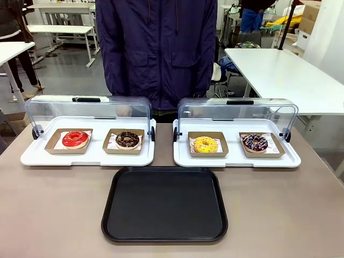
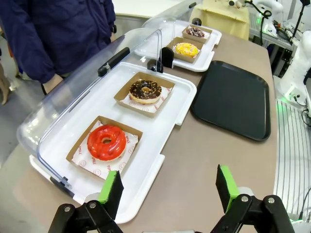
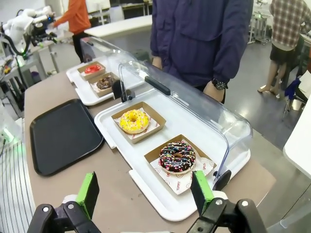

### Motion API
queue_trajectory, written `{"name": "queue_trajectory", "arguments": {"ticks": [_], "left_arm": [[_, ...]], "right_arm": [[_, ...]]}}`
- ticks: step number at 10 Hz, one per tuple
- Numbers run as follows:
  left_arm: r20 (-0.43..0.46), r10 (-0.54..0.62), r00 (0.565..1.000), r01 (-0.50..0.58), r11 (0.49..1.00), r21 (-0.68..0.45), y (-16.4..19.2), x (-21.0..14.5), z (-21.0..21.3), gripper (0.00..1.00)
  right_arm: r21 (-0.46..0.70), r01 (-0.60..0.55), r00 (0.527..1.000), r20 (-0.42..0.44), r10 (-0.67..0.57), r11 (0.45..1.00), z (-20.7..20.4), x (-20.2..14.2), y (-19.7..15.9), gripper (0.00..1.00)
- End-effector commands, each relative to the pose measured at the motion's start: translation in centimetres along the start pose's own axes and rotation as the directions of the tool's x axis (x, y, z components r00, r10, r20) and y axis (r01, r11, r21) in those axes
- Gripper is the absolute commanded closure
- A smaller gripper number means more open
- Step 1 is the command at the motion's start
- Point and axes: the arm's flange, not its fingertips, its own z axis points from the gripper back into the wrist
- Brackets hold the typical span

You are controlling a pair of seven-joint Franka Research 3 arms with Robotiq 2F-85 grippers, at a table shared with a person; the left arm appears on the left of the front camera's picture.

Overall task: Move the third donut from the left to the tray.
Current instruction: Pick up the Paper togo box containing the Donut indicated by the person and place it on the Handle tray.

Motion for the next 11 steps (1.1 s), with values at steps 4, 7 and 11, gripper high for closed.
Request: {"name": "queue_trajectory", "arguments": {"ticks": [4,7,11], "left_arm": [[-0.002,-0.007,1.000,0.007,1.000,-0.002,0.09,0.10,0.24,0.00],[-0.002,-0.007,1.000,0.007,1.000,-0.002,0.09,0.10,0.24,0.00],[-0.002,-0.007,1.000,0.007,1.000,-0.002,0.09,0.10,0.24,0.00]], "right_arm": [[-0.002,-0.018,0.999,0.032,0.018,1.000,-0.08,0.14,-0.24,0.00],[-0.002,-0.018,0.999,0.032,0.018,1.000,-0.08,0.14,-0.24,0.00],[-0.002,-0.018,0.999,0.032,0.018,1.000,-0.08,0.14,-0.24,0.00]]}}
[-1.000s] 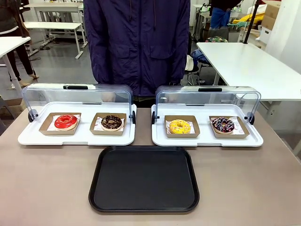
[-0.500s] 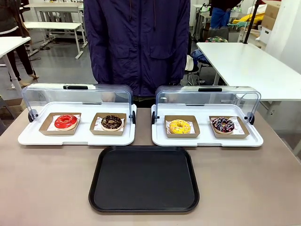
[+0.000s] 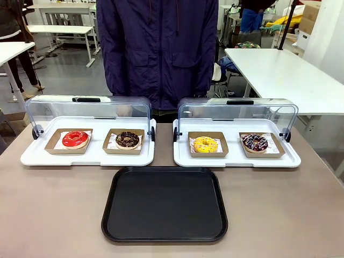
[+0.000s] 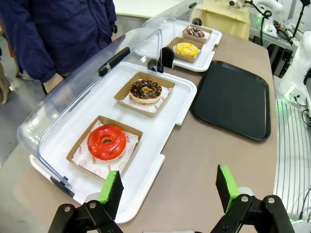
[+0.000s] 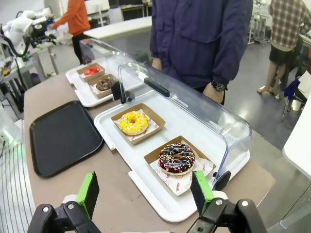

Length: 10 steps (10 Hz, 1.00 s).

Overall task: Move the third donut from the left to the tray.
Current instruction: Pick up the Paper togo box containing the Donut indicated by the person and place it on the Handle tray.

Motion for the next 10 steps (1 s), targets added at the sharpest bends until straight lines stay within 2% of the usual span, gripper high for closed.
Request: {"name": "queue_trajectory", "arguments": {"ticks": [1,10], "left_arm": [[-0.002,-0.007,1.000,0.007,1.000,-0.003,0.09,0.12,0.20,0.00],[-0.002,-0.007,1.000,0.007,1.000,-0.003,0.09,0.12,0.20,0.00]], "right_arm": [[0.001,-0.021,0.999,0.025,0.021,1.000,-0.12,0.10,-0.23,0.00],[0.001,-0.021,0.999,0.025,0.021,1.000,-0.12,0.10,-0.23,0.00]]}}
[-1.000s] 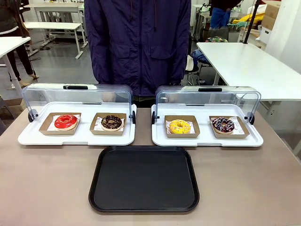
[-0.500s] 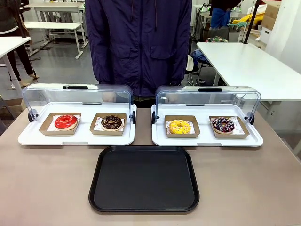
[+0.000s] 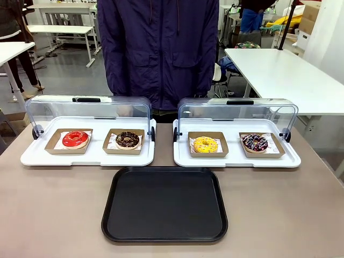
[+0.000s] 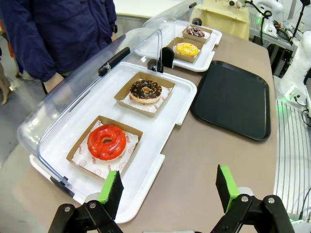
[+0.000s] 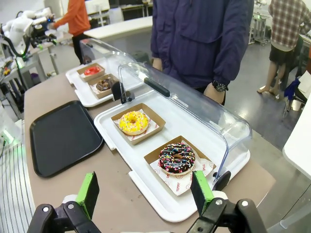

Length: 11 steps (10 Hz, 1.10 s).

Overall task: Move the third donut from the left to the tray.
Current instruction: Pick up the Paper togo box containing the Donut indicated by the person and place it on the Handle tray.

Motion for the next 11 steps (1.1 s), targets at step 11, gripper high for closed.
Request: {"name": "queue_trajectory", "arguments": {"ticks": [11], "left_arm": [[-0.002,-0.007,1.000,0.007,1.000,-0.003,0.09,0.12,0.20,0.00]], "right_arm": [[0.000,-0.021,0.999,0.025,0.021,1.000,-0.10,0.10,-0.24,0.00]]}}
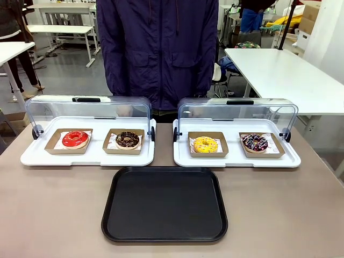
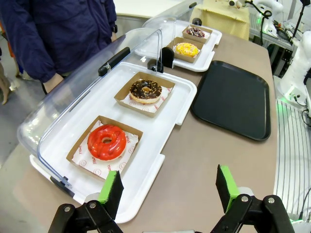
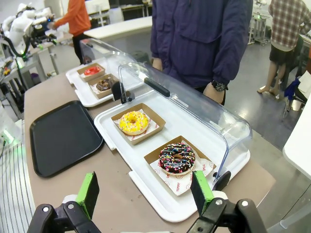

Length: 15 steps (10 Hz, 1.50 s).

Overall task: Move the third donut from the left to the tray.
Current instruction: Pick up the Paper togo box containing the Donut indicated by the person and place it on the Handle tray.

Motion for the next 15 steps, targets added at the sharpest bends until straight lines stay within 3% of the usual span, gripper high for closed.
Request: {"name": "queue_trajectory", "arguments": {"ticks": [1,15], "left_arm": [[-0.002,-0.008,1.000,0.008,1.000,-0.003,0.09,0.12,0.19,0.00],[-0.002,-0.008,1.000,0.008,1.000,-0.003,0.09,0.12,0.19,0.00]], "right_arm": [[0.000,-0.021,0.999,0.025,0.021,1.000,-0.09,0.10,-0.24,0.00],[0.000,-0.021,0.999,0.025,0.021,1.000,-0.09,0.10,-0.24,0.00]]}}
